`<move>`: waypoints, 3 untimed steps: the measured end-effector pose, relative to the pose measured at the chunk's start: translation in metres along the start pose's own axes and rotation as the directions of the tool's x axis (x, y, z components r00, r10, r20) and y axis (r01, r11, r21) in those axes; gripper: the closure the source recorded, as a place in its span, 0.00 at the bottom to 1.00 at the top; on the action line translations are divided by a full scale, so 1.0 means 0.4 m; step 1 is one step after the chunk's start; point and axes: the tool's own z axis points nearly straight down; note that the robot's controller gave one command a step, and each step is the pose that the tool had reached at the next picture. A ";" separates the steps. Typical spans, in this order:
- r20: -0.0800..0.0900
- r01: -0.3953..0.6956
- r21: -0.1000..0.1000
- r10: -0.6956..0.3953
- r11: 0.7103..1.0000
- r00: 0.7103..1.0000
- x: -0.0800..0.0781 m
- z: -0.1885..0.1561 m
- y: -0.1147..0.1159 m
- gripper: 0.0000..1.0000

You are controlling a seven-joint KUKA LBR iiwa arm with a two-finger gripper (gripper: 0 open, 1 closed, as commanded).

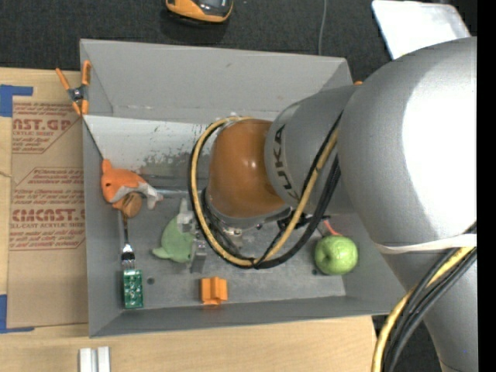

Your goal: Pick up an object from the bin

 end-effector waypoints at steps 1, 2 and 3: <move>0.010 0.240 -0.002 -0.240 0.971 0.971 -0.081 -0.003 0.043 1.00; 0.004 0.326 -0.002 -0.326 0.945 0.945 -0.071 -0.095 0.042 1.00; 0.003 0.180 -0.001 -0.180 0.984 0.984 -0.077 -0.103 0.091 1.00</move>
Offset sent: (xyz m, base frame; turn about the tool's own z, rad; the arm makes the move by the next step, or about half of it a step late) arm 0.0231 0.0165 0.0961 -0.0502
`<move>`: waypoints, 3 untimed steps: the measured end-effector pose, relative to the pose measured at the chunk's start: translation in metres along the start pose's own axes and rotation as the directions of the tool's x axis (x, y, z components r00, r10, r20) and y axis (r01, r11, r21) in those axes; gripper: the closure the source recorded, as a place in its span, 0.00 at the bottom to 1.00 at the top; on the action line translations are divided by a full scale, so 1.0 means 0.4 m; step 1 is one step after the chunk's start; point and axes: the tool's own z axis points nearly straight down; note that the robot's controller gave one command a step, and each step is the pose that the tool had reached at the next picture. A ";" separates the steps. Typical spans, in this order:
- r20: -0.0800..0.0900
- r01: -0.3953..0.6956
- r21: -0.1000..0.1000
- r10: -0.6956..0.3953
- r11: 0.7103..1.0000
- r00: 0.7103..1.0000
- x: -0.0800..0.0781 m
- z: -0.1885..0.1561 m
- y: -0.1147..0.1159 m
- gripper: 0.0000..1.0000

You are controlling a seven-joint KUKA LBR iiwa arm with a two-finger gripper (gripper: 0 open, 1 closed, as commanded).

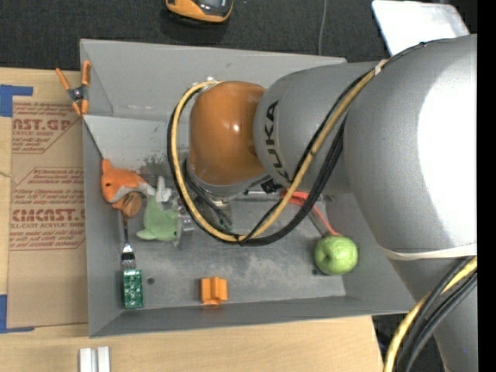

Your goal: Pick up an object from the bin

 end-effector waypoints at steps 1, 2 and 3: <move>0.000 0.000 0.000 0.000 1.000 1.000 0.000 0.000 0.000 1.00; 0.000 0.000 -0.001 0.000 1.000 1.000 0.000 0.000 0.000 1.00; 0.000 0.000 -0.001 0.000 1.000 1.000 0.000 0.000 0.000 1.00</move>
Offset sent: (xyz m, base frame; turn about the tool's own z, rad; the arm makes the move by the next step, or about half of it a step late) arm 0.0000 0.0000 0.0000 0.0000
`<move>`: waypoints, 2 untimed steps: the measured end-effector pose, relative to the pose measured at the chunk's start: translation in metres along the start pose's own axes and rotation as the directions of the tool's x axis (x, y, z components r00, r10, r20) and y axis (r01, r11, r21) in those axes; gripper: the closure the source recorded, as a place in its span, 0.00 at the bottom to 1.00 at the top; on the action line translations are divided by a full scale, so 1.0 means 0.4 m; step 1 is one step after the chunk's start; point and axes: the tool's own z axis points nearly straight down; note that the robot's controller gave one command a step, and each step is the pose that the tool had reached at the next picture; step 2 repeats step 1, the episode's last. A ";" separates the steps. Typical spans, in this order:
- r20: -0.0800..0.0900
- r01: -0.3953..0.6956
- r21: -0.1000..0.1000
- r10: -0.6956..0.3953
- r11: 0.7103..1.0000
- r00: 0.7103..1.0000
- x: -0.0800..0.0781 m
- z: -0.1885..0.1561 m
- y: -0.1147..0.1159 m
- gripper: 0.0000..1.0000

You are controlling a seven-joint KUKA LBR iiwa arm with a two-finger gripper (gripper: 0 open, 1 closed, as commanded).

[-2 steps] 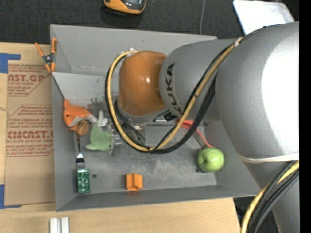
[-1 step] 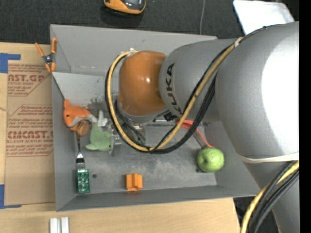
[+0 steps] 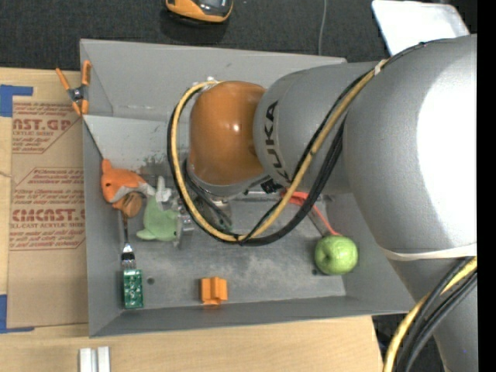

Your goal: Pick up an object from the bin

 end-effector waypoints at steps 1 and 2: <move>0.000 0.000 0.000 0.000 1.000 1.000 0.000 0.000 0.000 1.00; 0.000 0.000 0.000 0.000 1.000 1.000 0.000 0.000 0.000 1.00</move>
Offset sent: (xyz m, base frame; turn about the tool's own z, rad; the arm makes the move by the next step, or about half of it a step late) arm 0.0000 0.0000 0.0000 0.0000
